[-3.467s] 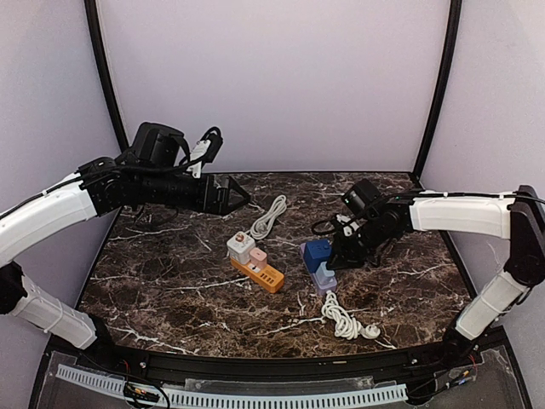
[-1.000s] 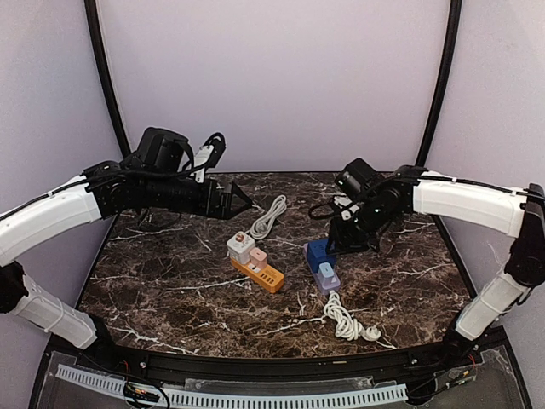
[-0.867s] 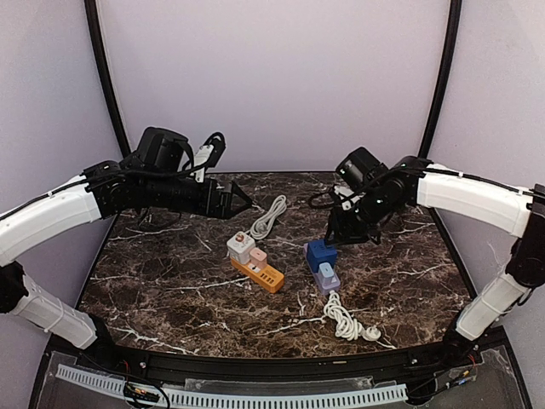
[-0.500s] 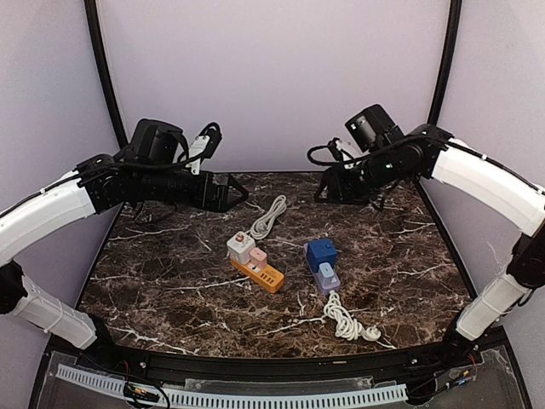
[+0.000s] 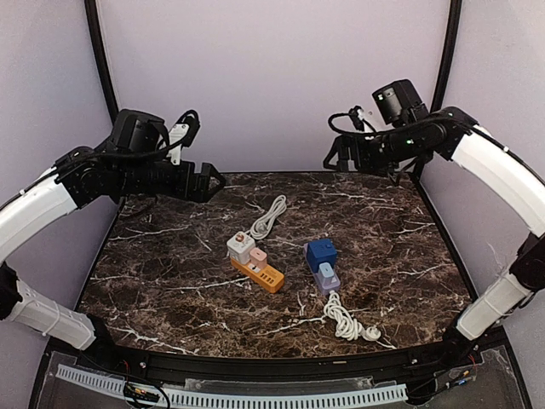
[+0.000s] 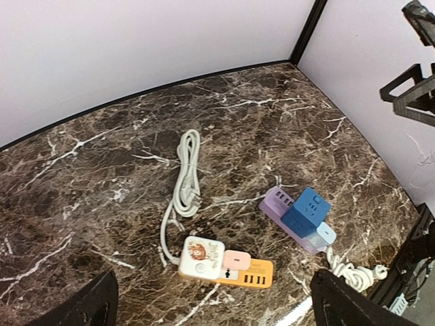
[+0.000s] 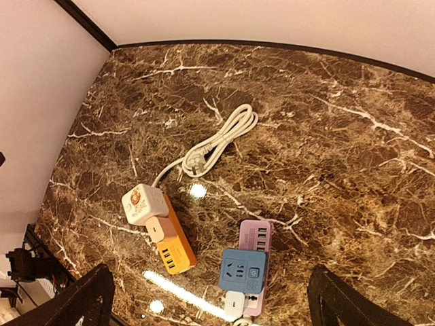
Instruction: Insert the plug
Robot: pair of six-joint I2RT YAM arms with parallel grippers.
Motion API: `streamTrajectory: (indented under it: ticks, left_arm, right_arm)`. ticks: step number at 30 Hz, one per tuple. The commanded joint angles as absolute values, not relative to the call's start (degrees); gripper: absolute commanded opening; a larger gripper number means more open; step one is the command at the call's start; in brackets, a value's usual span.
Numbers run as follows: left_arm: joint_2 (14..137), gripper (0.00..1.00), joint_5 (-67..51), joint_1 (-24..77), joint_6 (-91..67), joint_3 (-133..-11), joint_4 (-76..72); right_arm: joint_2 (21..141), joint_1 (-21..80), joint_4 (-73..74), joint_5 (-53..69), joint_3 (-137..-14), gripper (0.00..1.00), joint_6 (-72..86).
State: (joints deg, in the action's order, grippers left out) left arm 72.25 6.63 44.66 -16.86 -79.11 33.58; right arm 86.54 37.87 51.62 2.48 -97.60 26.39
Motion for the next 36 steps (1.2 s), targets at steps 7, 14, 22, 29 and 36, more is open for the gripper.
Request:
streamTrajectory:
  ticks: [7, 14, 22, 29, 36]
  left_arm:
    - [67.4, 0.99, 22.0, 41.5, -12.4, -80.6, 41.6]
    - [63.6, 0.99, 28.7, 38.3, -8.8, -78.8, 42.9]
    - [60.5, 0.99, 34.8, 35.1, -7.3, -75.5, 43.7]
    - [58.8, 0.99, 40.9, 34.7, -10.9, -71.2, 42.9]
    - [57.3, 1.0, 40.7, 34.7, -12.6, -69.8, 43.0]
  right_arm:
    - [78.2, 33.3, 51.6, -10.0, -93.4, 0.99, 22.6]
    - [72.1, 31.9, 49.5, -19.4, -86.2, 0.99, 24.6]
    - [66.3, 31.7, 46.4, -22.8, -79.5, 0.98, 28.3]
    - [64.7, 31.7, 45.2, -21.7, -76.9, 0.99, 30.5]
    - [62.3, 31.7, 42.5, -19.3, -73.3, 0.99, 30.6]
